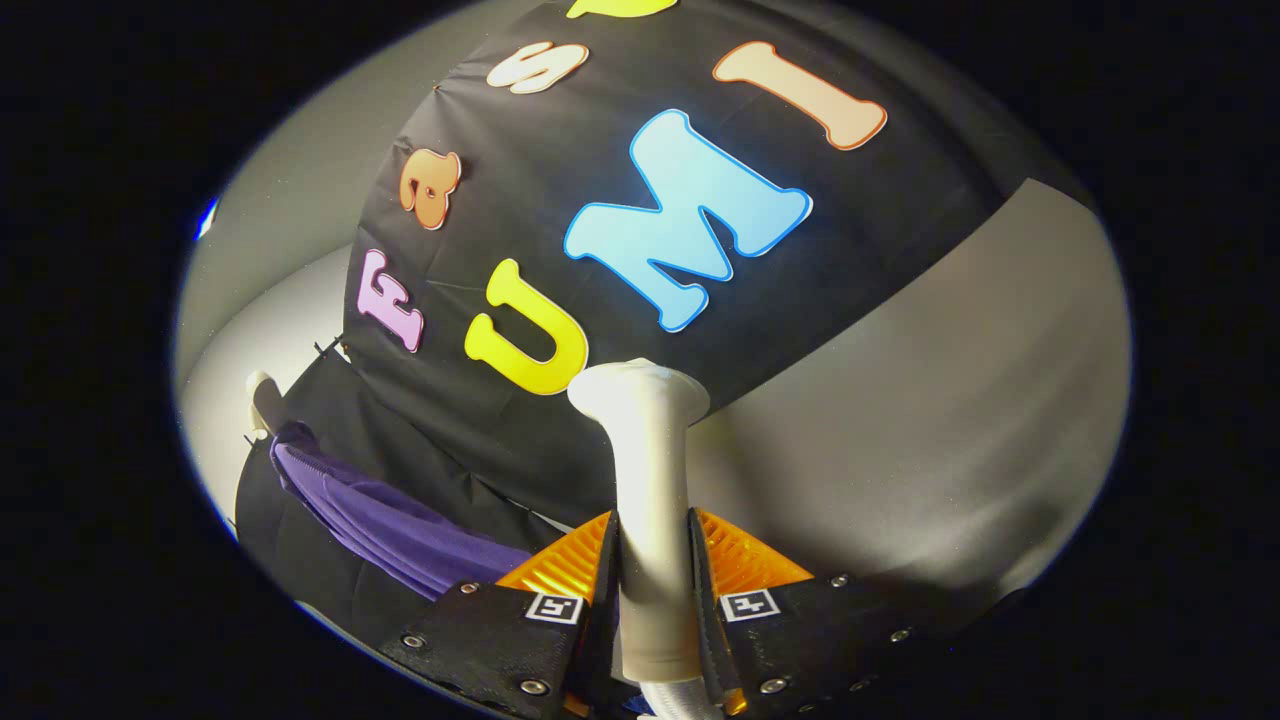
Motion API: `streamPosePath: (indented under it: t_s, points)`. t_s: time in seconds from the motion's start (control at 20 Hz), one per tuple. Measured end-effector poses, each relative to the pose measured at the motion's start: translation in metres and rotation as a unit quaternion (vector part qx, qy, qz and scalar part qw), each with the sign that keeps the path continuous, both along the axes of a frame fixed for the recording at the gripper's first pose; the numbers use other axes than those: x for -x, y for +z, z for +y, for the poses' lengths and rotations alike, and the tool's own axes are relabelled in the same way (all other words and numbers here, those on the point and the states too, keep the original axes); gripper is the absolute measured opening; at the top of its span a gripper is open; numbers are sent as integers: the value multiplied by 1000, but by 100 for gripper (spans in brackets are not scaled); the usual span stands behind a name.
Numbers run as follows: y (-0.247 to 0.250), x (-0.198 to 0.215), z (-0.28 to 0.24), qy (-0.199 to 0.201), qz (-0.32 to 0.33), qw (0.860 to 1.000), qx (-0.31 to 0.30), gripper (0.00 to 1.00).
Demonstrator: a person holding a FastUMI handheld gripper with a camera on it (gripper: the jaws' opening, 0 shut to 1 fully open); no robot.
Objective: Iron the clothes twice with a garment steamer, once on the left side and once on the right side.
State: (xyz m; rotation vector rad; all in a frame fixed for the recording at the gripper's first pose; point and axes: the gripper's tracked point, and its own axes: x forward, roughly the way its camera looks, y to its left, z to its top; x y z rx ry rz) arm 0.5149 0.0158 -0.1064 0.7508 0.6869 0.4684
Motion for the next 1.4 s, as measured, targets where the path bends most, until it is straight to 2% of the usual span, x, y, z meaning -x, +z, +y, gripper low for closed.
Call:
streamPosePath:
  t_s: [0.25, 0.55, 0.75, 1.2, 1.4]
  points:
    - [29, 64, -9, -22, -43, 999, 14, 35]
    - [58, 134, -6, -44, -117, 991, 54, 35]
    - [97, 184, 4, -71, -197, 975, 72, 35]
    - [130, 274, 53, -71, -291, 944, 141, 35]
    - [147, 294, 79, -68, -331, 927, 161, 35]
